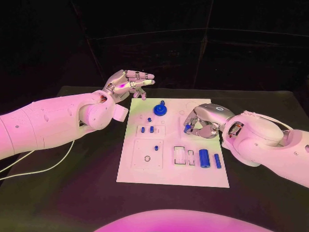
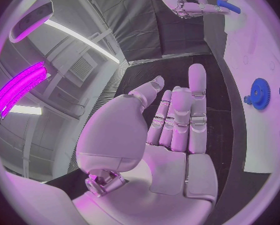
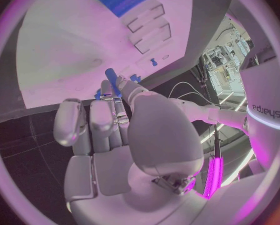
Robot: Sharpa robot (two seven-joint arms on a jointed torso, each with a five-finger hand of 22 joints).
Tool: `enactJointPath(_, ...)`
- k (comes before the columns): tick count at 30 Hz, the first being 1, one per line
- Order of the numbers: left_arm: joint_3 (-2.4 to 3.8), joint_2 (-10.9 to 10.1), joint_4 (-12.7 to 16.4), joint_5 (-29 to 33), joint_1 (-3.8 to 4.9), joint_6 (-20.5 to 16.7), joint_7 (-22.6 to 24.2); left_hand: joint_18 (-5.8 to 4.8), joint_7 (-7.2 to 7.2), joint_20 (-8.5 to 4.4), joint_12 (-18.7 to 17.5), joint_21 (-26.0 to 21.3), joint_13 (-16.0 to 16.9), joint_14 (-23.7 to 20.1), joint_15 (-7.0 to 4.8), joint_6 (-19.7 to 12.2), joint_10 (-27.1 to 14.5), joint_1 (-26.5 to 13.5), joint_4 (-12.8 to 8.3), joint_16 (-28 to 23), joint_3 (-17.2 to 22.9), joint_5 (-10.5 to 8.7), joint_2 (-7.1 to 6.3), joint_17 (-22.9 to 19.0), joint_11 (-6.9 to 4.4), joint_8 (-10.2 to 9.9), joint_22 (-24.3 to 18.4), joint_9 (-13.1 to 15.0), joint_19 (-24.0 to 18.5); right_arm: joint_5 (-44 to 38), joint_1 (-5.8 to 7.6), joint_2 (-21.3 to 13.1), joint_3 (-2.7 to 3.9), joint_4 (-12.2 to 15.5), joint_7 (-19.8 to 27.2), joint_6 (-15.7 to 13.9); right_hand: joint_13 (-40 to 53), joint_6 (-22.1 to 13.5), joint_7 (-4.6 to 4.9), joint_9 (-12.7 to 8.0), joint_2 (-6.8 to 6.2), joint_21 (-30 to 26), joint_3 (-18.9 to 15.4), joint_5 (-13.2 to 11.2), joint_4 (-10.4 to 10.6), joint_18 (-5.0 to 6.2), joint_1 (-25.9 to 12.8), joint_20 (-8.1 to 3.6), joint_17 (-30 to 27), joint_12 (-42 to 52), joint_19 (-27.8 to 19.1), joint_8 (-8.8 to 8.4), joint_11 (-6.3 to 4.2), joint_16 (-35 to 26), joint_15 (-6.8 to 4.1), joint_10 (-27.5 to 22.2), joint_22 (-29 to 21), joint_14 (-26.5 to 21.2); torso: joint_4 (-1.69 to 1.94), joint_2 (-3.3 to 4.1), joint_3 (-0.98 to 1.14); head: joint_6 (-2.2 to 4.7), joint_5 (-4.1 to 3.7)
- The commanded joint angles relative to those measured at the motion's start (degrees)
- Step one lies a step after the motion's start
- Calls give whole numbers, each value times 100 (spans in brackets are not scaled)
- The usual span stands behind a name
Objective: Assemble the parts on the task board
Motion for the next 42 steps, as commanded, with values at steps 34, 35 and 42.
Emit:
enactJointPath(34,5,116,-91,25,11,88,16,30,-3,25,33,-26,1,-53,-1,-51,-53,24,-14,4,-27,14,24,-11,-10,43,-12,5,-4,110,-497,1451,-187,-335,823,116,-2,18,19,-1,-13,26,82,79,-36,-70,15,-20,2,-100,32,-8,16,51,-37,27,-1,68,6,9,-3,-167,418)
enactJointPath(35,5,118,-91,25,11,90,16,30,-3,25,33,-26,1,-53,-1,-51,-53,24,-14,4,-27,14,24,-11,-10,43,-12,5,-4,86,-508,1467,-190,-357,817,139,-2,16,20,-2,-14,27,84,79,-37,-70,15,-19,-1,-104,32,-10,18,49,-36,25,0,67,10,6,-4,-175,421)
enactJointPath(42,5,127,-92,25,11,94,15,30,-3,25,33,-26,1,-53,-1,-51,-53,24,-14,4,-27,14,24,-11,-10,43,-12,5,-4,-30,-558,1548,-206,-460,775,245,-3,13,23,-3,-16,28,87,81,-39,-71,15,-19,-7,-111,32,-14,20,47,-35,22,1,66,10,12,-1,-197,451)
